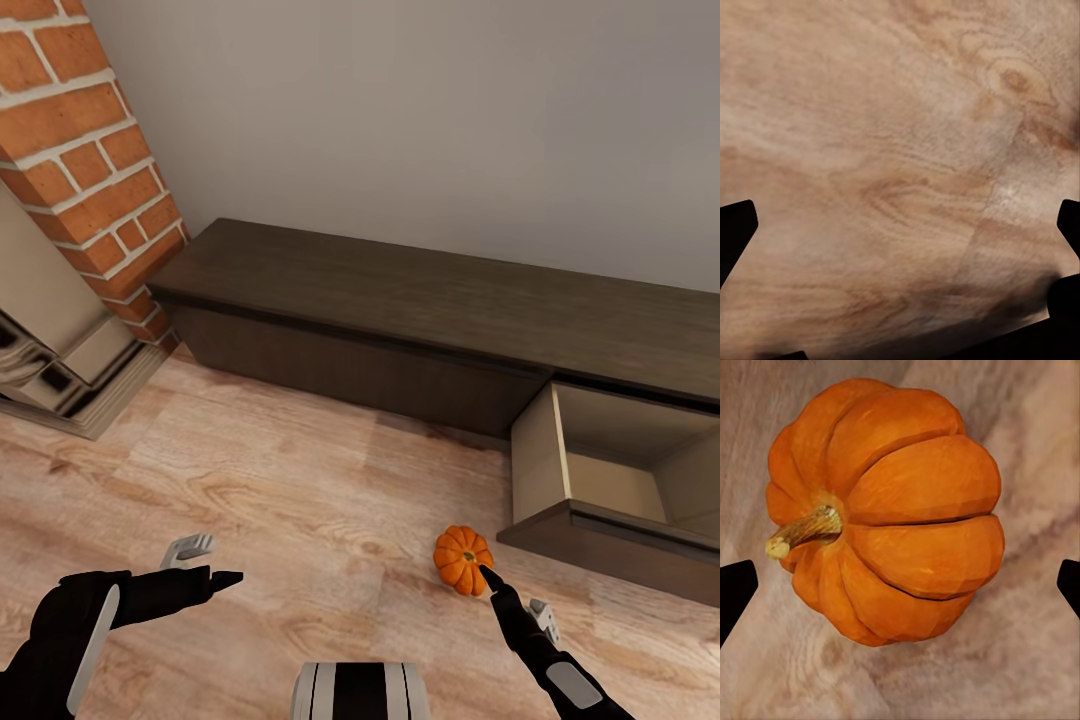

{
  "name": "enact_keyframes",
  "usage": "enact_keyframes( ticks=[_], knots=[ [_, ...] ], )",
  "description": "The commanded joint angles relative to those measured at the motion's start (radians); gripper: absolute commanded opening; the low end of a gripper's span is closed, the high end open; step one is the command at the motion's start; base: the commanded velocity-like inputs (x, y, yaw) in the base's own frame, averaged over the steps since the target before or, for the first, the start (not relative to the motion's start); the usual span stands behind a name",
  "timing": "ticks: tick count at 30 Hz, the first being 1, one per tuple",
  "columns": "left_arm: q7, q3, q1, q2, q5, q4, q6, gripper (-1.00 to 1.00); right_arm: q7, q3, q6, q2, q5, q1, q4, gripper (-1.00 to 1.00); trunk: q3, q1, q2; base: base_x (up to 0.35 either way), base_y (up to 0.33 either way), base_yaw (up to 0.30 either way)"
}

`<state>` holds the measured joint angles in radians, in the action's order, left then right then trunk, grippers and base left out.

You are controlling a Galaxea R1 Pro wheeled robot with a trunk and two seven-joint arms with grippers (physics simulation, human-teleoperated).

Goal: Place each of the two pumpkins and all three candles from the living room inside a cabinet in the living room (use any cabinet), then make sure every cabinet is closed, and position the cauldron so it is next to a table in the living room.

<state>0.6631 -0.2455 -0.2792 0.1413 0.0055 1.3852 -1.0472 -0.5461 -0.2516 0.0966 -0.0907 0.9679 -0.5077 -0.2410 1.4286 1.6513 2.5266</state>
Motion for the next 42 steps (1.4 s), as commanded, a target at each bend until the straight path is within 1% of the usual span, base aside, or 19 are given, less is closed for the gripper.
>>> enact_keyframes(
  ticks=[1, 11, 15, 28, 42],
  knots=[
    [0.0, 0.0, 0.0, 0.0, 0.0, 0.0, 0.0, 1.0, 0.0, 0.0, 0.0, 0.0, 0.0, 0.0, 0.0, 1.0, 0.0, 0.0, 0.0, 0.005, 0.0, 0.0],
    [0.0, 0.0, 0.0, -0.002, 0.0, 0.0, 0.0, 1.0, 0.001, 0.0, -0.001, -0.001, 0.0, 0.0, 0.0, 1.0, 0.0, 0.0, 0.0, 0.07, -0.003, 0.0],
    [0.001, 0.008, 0.0, -0.008, 0.001, 0.0, 0.0, 1.0, 0.002, 0.0, -0.001, 0.0, 0.0, 0.0, 0.0, 1.0, 0.015, 0.002, 0.001, 0.005, 0.0, 0.0],
    [0.001, 0.011, 0.0, -0.009, 0.001, 0.0, 0.0, 1.0, 0.002, 0.0, -0.002, 0.0, 0.0, 0.0, 0.0, 1.0, 0.066, 0.008, 0.004, 0.0, 0.0, 0.0],
    [0.001, 0.011, 0.0, -0.009, 0.001, 0.0, 0.0, 1.0, 0.002, 0.0, -0.002, 0.0, 0.0, 0.0, 0.0, 1.0, 0.066, 0.008, 0.004, 0.0, 0.0, 0.0]
  ],
)
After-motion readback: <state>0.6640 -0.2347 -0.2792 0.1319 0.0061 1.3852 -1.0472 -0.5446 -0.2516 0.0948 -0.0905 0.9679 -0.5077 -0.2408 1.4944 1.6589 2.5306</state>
